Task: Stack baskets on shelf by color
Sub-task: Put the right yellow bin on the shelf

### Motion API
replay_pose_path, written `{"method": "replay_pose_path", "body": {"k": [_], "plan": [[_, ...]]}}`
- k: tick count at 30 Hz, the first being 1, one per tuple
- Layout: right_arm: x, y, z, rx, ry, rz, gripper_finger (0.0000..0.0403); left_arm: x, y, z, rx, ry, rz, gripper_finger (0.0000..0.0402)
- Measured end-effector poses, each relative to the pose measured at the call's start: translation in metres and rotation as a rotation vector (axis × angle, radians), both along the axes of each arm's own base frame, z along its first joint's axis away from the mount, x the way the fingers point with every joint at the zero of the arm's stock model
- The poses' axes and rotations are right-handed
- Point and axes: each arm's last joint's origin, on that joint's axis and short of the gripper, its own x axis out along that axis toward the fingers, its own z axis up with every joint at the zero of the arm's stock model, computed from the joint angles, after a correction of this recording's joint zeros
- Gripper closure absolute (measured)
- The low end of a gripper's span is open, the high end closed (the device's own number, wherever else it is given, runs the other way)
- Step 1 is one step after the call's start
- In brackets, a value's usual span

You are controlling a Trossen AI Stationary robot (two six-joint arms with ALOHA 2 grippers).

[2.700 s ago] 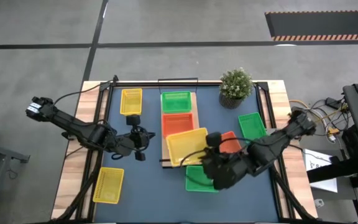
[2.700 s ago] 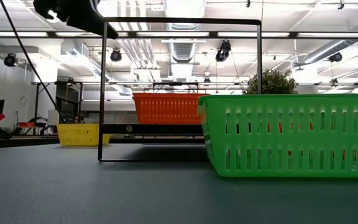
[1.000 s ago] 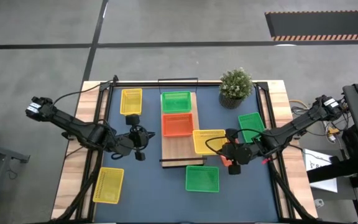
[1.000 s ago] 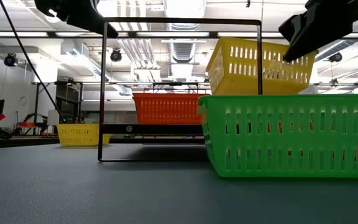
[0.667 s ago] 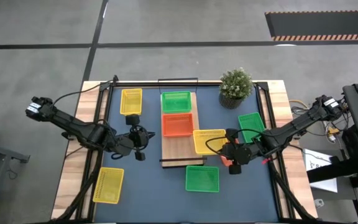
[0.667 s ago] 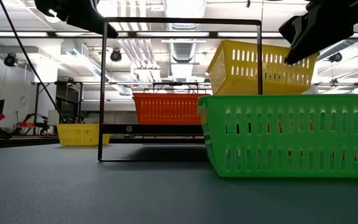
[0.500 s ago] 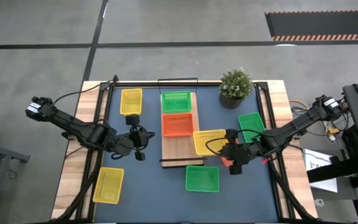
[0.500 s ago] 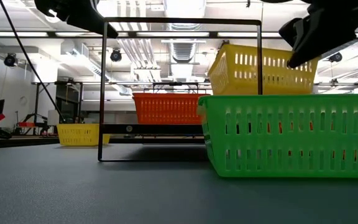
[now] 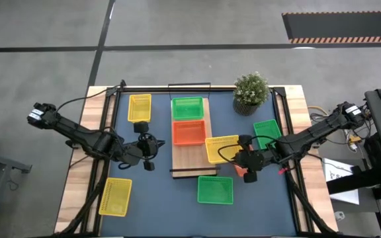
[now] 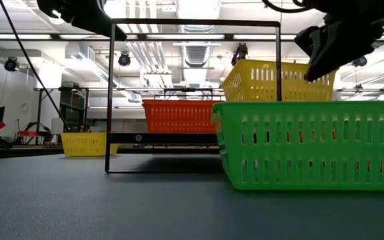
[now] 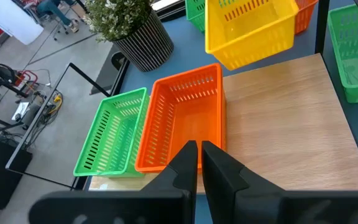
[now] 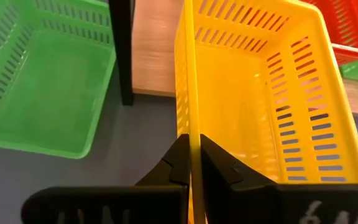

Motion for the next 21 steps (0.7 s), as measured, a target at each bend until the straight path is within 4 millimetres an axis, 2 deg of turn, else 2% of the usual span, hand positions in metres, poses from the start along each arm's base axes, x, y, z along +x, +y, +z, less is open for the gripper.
{"method": "replay_pose_path", "body": {"k": [7,21], "plan": [[0.0003,0.0001,-0.0003,0.017,0.008,0.021,0.0375,0.0,0.0,0.0,0.0,0.0,0.0,0.0395],[0.0053,0.0016,-0.0041,0.023,0.022,-0.013,0.0297,0.0,0.0,-0.0002,0.0,0.0,0.0,0.0395]]}}
